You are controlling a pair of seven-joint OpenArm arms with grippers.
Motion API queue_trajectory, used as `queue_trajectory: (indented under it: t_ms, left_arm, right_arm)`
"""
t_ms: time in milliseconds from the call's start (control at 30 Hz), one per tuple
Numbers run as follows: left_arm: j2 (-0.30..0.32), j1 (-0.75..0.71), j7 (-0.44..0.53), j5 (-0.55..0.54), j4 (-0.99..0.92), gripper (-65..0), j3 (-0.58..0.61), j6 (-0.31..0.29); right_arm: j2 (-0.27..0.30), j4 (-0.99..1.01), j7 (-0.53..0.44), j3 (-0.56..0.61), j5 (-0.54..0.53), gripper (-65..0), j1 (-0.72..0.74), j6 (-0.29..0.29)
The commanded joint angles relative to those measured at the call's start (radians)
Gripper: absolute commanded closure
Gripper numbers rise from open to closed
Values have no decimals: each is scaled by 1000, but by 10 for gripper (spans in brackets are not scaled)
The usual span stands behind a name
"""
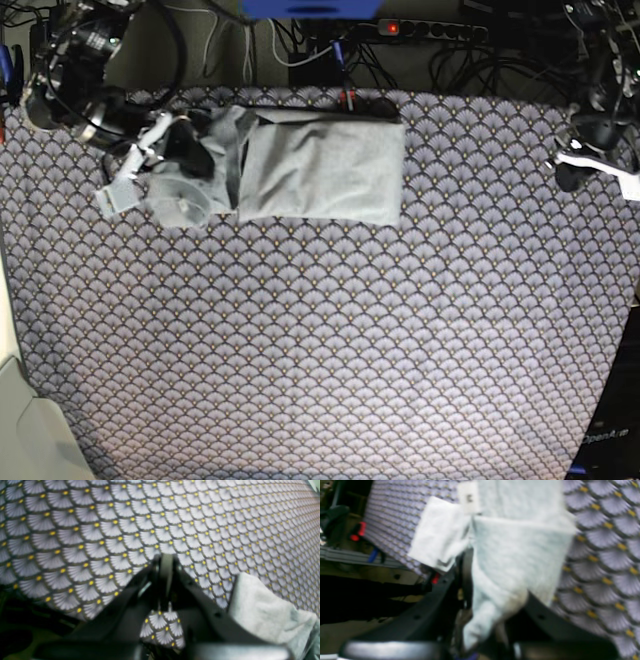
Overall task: Fold the T-shirt properly
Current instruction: 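Fold the held end over onto the bundle with the right gripper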
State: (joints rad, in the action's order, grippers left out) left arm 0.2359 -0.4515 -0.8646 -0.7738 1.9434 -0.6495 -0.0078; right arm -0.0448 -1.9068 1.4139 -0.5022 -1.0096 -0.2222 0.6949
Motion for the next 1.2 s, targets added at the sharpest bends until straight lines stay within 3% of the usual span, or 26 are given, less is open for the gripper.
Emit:
queue_trajectory:
  t_ms: [0,300,400,700,867,1167]
  left_arm:
    - [13,-8,15,-9,14,-3,-16,-5]
    - [13,-13,15,-8,-14,-3,-25,-7]
    - [15,-13,15,-6,-28,-3,-25,-7]
    - [15,-19,15,-6,-25,-3,-25,-7]
    - [15,-19,15,-6,-25,-3,-25,-7]
    - [15,-14,15,-6,-25,-3,-25,-7]
  right_arm:
    - [-16,-18,-18,21,-35,0,14,3]
    - [-96,-13,-18,138,-33,0,80,3]
    - [-96,-12,-29,193,-33,0,99,3]
    - [-93,71,-183,388,-30,0,100,3]
    - [-74,198,-209,402,-30,0,137,3]
    - [-68,223,-207,408,-30,0,152,3]
